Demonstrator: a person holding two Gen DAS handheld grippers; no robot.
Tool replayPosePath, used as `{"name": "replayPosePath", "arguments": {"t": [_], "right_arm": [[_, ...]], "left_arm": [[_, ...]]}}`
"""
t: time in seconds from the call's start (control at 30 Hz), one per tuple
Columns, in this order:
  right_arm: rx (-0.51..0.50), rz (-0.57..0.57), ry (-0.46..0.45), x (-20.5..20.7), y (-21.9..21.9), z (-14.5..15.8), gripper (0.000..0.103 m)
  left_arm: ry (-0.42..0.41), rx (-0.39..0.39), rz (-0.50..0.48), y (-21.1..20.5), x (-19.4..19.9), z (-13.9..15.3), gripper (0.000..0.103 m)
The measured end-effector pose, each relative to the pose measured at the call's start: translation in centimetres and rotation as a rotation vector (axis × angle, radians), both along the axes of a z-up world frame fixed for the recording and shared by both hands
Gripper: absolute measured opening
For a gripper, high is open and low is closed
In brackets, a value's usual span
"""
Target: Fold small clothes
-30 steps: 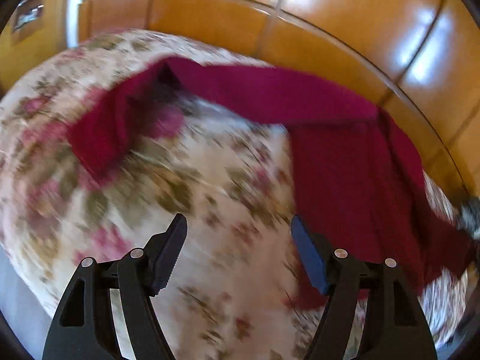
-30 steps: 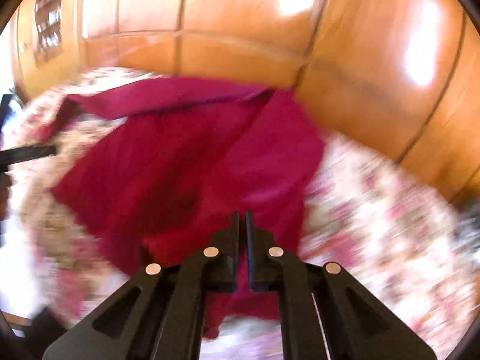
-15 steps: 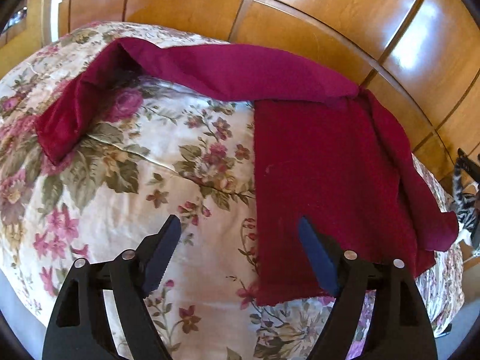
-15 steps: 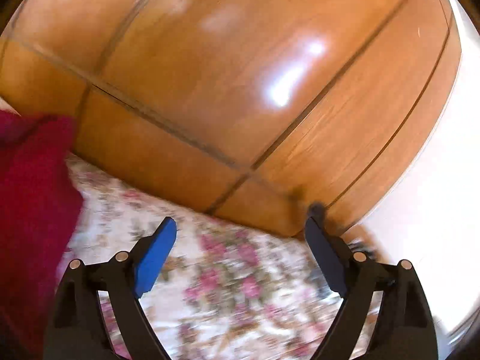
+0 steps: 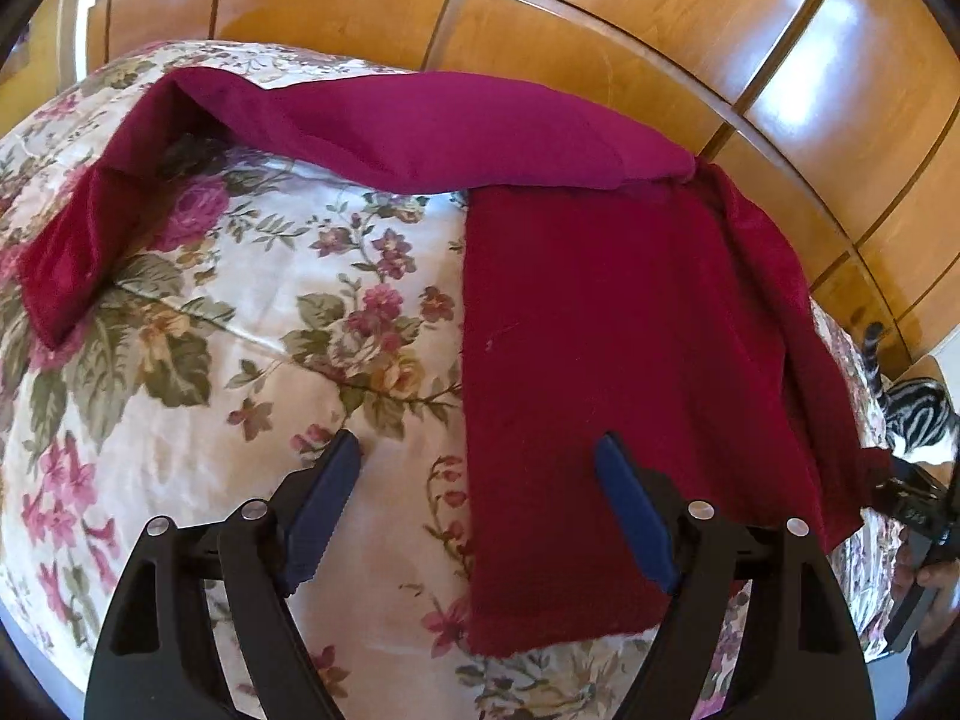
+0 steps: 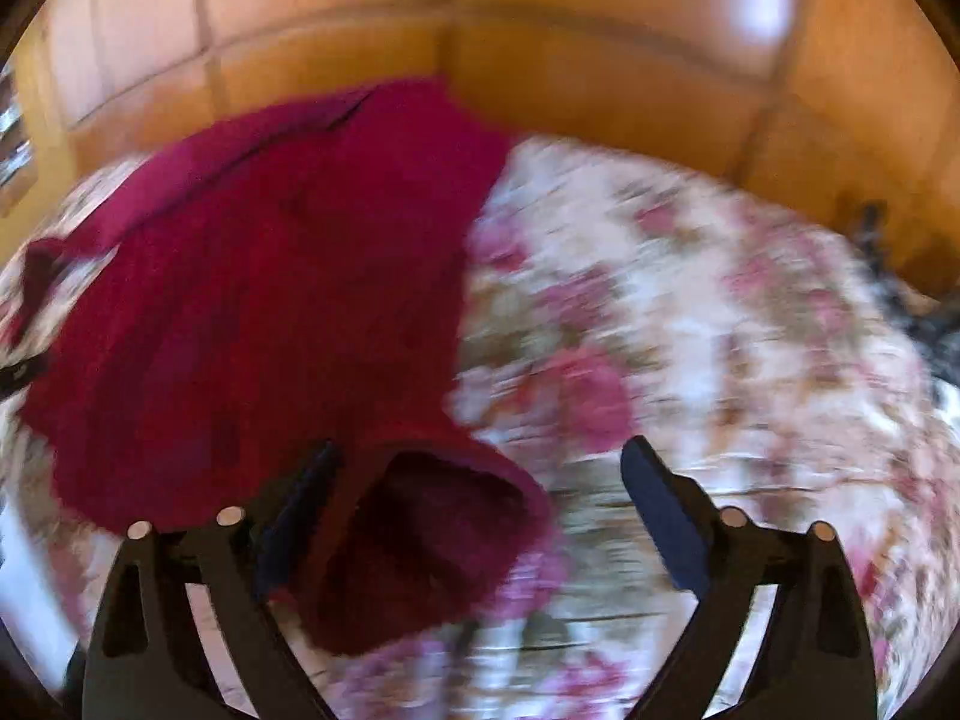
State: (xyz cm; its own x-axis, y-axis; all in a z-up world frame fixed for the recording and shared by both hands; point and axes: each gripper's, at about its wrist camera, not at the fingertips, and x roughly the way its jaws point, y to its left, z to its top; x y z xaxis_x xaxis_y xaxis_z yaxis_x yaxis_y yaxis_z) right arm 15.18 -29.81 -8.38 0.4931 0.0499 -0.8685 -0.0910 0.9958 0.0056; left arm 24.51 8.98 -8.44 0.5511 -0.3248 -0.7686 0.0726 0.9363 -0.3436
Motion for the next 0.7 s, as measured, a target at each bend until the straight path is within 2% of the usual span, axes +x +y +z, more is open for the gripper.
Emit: {"name": "replayPosePath", "arguments": {"t": [0.03,0.07,0.1,0.13,0.17,0.27,0.33,0.47,0.53,0.6,0.63,0.67,0.7], "right_arm": [[0.002,0.035,0.026,0.4,0.6,0.0,0.045],[0.006,0.075,0.053,0.9,1.4,0.2,0.034],[-0.013,0.104,0.057,0.9,2.0,0.2,0.031],[-0.055,0.149,0.056,1.1,2.9,0.2,0.017],[-0.077,0.167,0.057,1.4,3.2,0.1,0.011],[-0.171,0.193,0.003,1.6,3.8,1.7,0.008],[-0.260,0.165,-0.068,3.1,2.9,3.3,0.008],[-0.492,0.004,-0.208,8.2,-0.7,6.8,0.007],[-0.618,-0.068,-0.250,10.9,-2.3,7.9,0.008],[-0.698,-0.148,-0.277,13.3,-4.1,8.7,0.008],[-0.727,-0.199,-0.291,14.4,-5.1,9.0,0.018],[-0.721,-0.235,-0.295,14.8,-5.9,9.2,0.048],[-0.665,-0.266,-0.301,14.8,-6.7,9.4,0.063]], "left_arm": [[0.000,-0.004,-0.002,-0.1,0.1,-0.1,0.079],[0.001,-0.004,-0.002,-0.2,0.2,-0.3,0.079],[0.001,0.000,-0.003,-0.3,0.3,-0.4,0.079],[-0.004,0.011,-0.007,-0.5,0.3,-0.5,0.080],[-0.009,0.023,-0.013,-0.8,0.4,-0.5,0.079],[-0.016,0.069,-0.030,-1.3,0.5,-0.7,0.075],[-0.018,0.079,-0.040,-1.4,0.5,-0.7,0.075],[-0.015,0.069,-0.031,-1.2,0.6,-0.7,0.075],[-0.016,0.070,-0.022,-1.3,0.5,-0.7,0.075],[-0.016,0.075,-0.020,-1.4,0.4,-0.7,0.075],[-0.016,0.077,-0.019,-1.5,0.3,-0.7,0.070],[-0.016,0.078,-0.019,-1.6,0.3,-0.7,0.069],[-0.015,0.079,-0.020,-1.6,0.3,-0.7,0.069]]}}
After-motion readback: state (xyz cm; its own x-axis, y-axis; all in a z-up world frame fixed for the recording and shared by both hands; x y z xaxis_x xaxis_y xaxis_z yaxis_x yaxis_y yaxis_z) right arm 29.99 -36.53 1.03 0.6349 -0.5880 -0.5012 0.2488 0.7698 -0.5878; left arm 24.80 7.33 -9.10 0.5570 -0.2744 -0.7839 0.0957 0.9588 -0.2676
